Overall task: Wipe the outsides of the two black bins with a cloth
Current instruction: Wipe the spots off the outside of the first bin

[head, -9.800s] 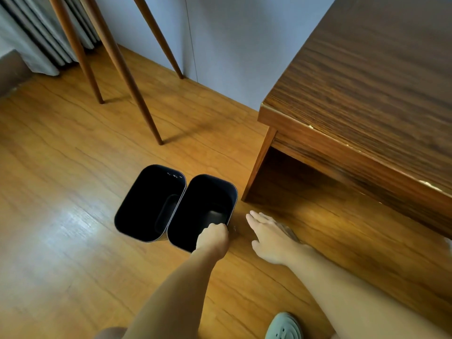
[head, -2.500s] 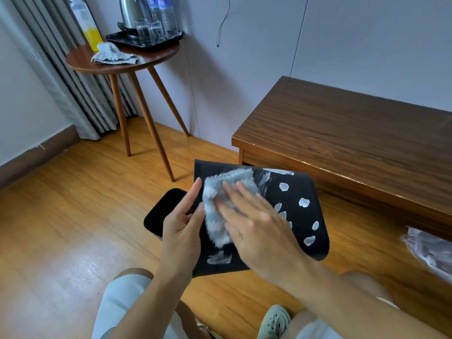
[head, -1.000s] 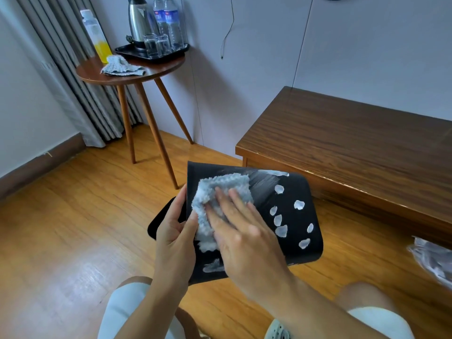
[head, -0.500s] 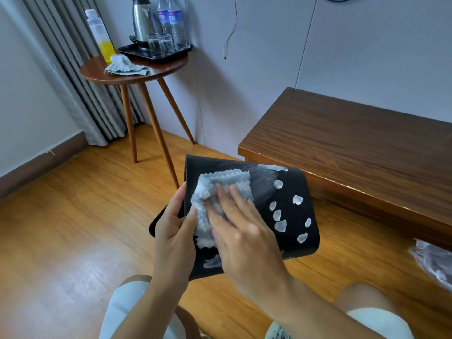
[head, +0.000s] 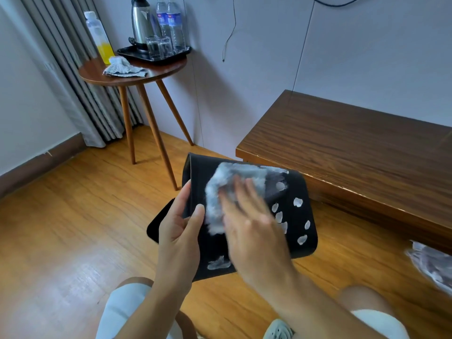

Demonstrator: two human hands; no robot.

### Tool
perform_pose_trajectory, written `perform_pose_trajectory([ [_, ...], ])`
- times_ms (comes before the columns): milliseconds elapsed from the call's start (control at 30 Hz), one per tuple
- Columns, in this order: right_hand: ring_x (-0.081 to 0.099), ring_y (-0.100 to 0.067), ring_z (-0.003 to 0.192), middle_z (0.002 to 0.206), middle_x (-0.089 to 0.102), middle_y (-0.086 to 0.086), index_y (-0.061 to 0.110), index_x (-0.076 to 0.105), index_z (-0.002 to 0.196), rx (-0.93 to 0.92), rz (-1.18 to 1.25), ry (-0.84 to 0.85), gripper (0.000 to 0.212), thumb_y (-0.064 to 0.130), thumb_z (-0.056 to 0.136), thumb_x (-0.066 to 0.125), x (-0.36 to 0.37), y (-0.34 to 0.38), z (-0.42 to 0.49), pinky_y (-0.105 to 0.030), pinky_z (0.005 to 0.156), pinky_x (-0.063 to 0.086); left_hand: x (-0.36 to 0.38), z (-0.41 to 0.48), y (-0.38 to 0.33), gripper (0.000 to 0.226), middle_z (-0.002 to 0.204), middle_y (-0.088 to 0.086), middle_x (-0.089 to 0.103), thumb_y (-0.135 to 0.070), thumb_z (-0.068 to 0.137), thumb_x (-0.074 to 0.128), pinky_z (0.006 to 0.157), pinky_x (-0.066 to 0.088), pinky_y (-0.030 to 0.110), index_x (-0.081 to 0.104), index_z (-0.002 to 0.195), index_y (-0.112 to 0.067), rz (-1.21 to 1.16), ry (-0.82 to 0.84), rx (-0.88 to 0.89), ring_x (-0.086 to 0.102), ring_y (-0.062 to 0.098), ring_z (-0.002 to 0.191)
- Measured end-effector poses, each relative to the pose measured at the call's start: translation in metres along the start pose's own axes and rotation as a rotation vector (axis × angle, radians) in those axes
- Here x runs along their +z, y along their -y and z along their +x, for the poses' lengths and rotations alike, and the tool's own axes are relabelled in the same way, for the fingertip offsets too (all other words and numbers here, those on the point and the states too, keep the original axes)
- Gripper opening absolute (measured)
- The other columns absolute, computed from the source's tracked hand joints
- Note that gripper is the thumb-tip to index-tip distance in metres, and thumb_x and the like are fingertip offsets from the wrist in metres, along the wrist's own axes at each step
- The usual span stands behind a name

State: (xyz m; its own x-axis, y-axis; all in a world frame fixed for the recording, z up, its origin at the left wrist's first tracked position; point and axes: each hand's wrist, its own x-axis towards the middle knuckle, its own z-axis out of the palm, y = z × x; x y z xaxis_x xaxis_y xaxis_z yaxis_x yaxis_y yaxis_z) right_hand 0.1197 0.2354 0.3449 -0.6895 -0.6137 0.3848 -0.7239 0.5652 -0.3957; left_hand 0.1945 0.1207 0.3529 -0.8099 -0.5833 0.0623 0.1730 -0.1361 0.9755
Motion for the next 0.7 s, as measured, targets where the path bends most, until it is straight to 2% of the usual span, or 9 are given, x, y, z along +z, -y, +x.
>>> perform_pose_trajectory([
  [67, 0.019, -0.027, 0.156, 0.165, 0.029, -0.008, 0.024, 0.030, 0.156, -0.100, -0.007, -0.003, 0.049, 0.024, 0.108, 0.040, 0.004, 0.007, -0.009, -0.048, 0.121, 0.034, -0.001, -0.001, 0.001, 0.045, 0.121, 0.005, 0.076, -0.006, 0.105, 0.046, 0.091, 0.061, 0.041, 0.059, 0.136, -0.036, -0.035, -0.014, -0.004, 0.073, 0.029, 0.110],
  [133, 0.025, -0.027, 0.154, 0.163, 0.033, -0.008, 0.023, 0.034, 0.154, -0.127, -0.017, -0.030, 0.047, 0.023, 0.108, 0.044, 0.001, 0.000, -0.003, -0.049, 0.119, 0.037, -0.003, -0.002, -0.001, 0.046, 0.120, 0.006, 0.076, -0.006, 0.104, 0.046, 0.091, 0.061, 0.046, 0.060, 0.135, -0.037, -0.081, -0.026, -0.028, 0.073, 0.031, 0.110],
  [200, 0.029, -0.027, 0.152, 0.161, 0.036, -0.008, 0.022, 0.036, 0.153, -0.049, -0.019, -0.055, 0.045, 0.022, 0.108, 0.041, -0.005, -0.015, 0.011, -0.050, 0.117, 0.040, -0.005, -0.004, -0.002, 0.048, 0.125, 0.010, 0.073, -0.006, 0.105, 0.047, 0.095, 0.056, 0.056, 0.060, 0.136, -0.039, -0.082, -0.021, -0.018, 0.070, 0.036, 0.113],
  [333, 0.029, -0.027, 0.152, 0.161, 0.037, -0.008, 0.018, 0.038, 0.154, 0.138, 0.026, -0.086, 0.050, 0.028, 0.106, 0.031, -0.013, -0.035, 0.032, -0.049, 0.115, 0.042, -0.006, -0.005, -0.005, 0.049, 0.132, 0.010, 0.069, -0.004, 0.106, 0.044, 0.097, 0.054, 0.060, 0.056, 0.143, -0.034, -0.071, -0.009, 0.017, 0.068, 0.037, 0.118],
  [400, 0.026, -0.026, 0.153, 0.162, 0.034, -0.007, 0.020, 0.035, 0.155, 0.106, 0.024, -0.064, 0.049, 0.025, 0.107, 0.033, -0.009, -0.022, 0.027, -0.048, 0.117, 0.040, -0.004, -0.004, -0.004, 0.049, 0.131, 0.009, 0.070, -0.004, 0.106, 0.044, 0.098, 0.055, 0.057, 0.056, 0.142, -0.035, -0.067, -0.004, 0.009, 0.068, 0.036, 0.118],
  [467, 0.023, -0.026, 0.155, 0.164, 0.032, -0.006, 0.021, 0.033, 0.156, -0.006, 0.008, -0.037, 0.050, 0.019, 0.107, 0.042, 0.000, 0.002, 0.011, -0.048, 0.119, 0.037, -0.004, -0.001, -0.002, 0.049, 0.129, 0.009, 0.072, -0.004, 0.105, 0.046, 0.098, 0.057, 0.053, 0.059, 0.136, -0.039, -0.070, -0.021, -0.007, 0.068, 0.036, 0.118],
  [533, 0.019, -0.025, 0.156, 0.164, 0.032, -0.006, 0.021, 0.036, 0.156, -0.106, 0.014, -0.017, 0.054, 0.016, 0.105, 0.050, 0.009, 0.019, -0.007, -0.047, 0.121, 0.035, -0.004, -0.001, -0.001, 0.047, 0.131, 0.007, 0.071, -0.003, 0.104, 0.046, 0.099, 0.056, 0.045, 0.059, 0.137, -0.034, -0.095, -0.039, -0.015, 0.066, 0.033, 0.122],
  [600, 0.022, -0.024, 0.156, 0.163, 0.034, -0.005, 0.021, 0.038, 0.154, -0.158, 0.001, -0.033, 0.050, 0.020, 0.106, 0.048, 0.008, 0.016, -0.006, -0.047, 0.121, 0.035, -0.006, -0.002, 0.000, 0.046, 0.131, 0.006, 0.071, -0.003, 0.104, 0.046, 0.099, 0.056, 0.042, 0.059, 0.138, -0.030, -0.125, -0.038, -0.029, 0.067, 0.030, 0.122],
  [700, 0.033, -0.027, 0.151, 0.159, 0.040, -0.007, 0.019, 0.041, 0.152, -0.056, -0.027, -0.074, 0.044, 0.021, 0.108, 0.040, 0.000, -0.007, 0.015, -0.049, 0.117, 0.040, -0.008, -0.005, -0.002, 0.046, 0.127, 0.004, 0.073, -0.006, 0.105, 0.046, 0.094, 0.059, 0.048, 0.057, 0.141, -0.034, -0.093, -0.039, -0.037, 0.070, 0.030, 0.115],
])
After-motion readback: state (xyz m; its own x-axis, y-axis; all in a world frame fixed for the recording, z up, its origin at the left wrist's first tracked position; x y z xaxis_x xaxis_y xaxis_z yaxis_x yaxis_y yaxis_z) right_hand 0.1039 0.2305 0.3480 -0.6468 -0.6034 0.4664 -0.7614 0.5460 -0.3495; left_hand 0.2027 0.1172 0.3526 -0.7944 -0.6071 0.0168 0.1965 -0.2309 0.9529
